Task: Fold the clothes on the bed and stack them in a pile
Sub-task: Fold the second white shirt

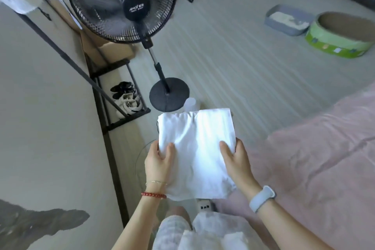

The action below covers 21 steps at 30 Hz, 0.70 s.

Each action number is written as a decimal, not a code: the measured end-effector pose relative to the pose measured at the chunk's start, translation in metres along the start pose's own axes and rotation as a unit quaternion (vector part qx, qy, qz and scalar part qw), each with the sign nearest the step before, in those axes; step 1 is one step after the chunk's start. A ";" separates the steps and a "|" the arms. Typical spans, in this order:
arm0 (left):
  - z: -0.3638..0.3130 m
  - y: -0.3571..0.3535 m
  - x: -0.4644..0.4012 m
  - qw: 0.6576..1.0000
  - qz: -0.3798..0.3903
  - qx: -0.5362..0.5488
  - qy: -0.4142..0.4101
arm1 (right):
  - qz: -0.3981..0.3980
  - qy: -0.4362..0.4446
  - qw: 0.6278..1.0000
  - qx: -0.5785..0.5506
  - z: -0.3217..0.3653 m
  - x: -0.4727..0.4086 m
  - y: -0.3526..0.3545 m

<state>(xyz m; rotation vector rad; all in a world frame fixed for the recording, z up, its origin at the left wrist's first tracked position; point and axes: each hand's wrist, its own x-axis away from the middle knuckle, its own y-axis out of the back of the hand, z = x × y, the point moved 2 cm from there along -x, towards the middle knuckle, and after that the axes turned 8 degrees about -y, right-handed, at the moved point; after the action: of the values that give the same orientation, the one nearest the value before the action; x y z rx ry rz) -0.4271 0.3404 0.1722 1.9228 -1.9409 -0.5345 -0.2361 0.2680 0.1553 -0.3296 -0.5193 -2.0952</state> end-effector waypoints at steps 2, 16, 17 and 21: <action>-0.004 -0.008 -0.035 1.000 0.019 -0.013 -0.002 | -0.010 -0.012 1.000 -0.005 0.016 -0.026 -0.007; -0.064 -0.172 -0.263 0.965 0.245 -0.049 -0.080 | -0.222 -0.120 0.957 -0.144 0.075 -0.181 0.008; -0.073 -0.190 -0.269 0.959 0.264 -0.054 -0.084 | -0.247 -0.128 0.949 -0.149 0.078 -0.189 0.018; -0.117 -0.274 -0.286 0.922 0.352 -0.069 -0.147 | -0.340 -0.166 0.909 -0.178 0.081 -0.223 0.071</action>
<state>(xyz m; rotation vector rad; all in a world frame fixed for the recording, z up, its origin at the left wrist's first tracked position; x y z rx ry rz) -0.1277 0.6233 0.1396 0.9780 -2.5044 -0.7331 -0.0527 0.4352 0.1489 -0.8211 -0.4882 -2.8442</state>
